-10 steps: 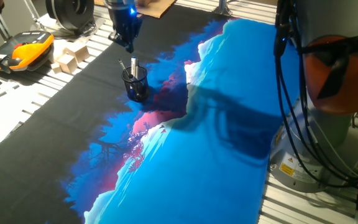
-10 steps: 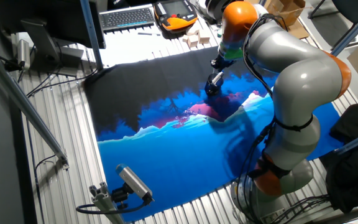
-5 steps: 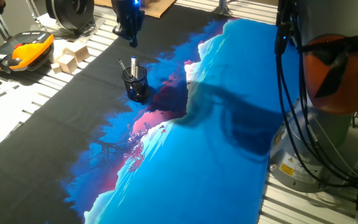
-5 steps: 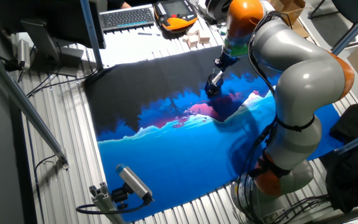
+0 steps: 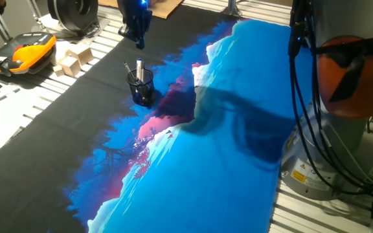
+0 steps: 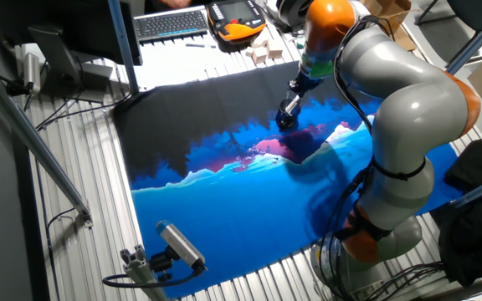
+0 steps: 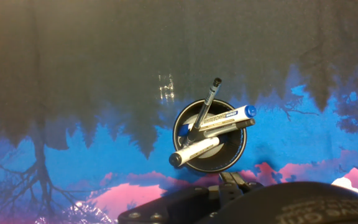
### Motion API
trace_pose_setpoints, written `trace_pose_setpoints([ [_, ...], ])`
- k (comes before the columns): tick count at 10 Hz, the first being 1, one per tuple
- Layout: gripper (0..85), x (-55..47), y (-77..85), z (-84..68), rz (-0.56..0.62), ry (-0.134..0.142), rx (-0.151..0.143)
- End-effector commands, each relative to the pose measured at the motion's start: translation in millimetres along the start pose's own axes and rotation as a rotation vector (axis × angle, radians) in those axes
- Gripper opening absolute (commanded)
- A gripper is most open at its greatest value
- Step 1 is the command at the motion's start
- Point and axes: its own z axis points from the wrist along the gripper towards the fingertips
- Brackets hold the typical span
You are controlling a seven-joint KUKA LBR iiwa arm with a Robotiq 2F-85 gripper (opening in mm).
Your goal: Put the pen into the pen holder
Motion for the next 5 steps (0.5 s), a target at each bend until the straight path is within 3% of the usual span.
trace_pose_setpoints([
  [1,0.0,0.5,0.4,-0.1,0.000,0.000,-0.004],
  [5,0.0,0.5,2.8,0.0,0.003,-0.006,-0.001],
])
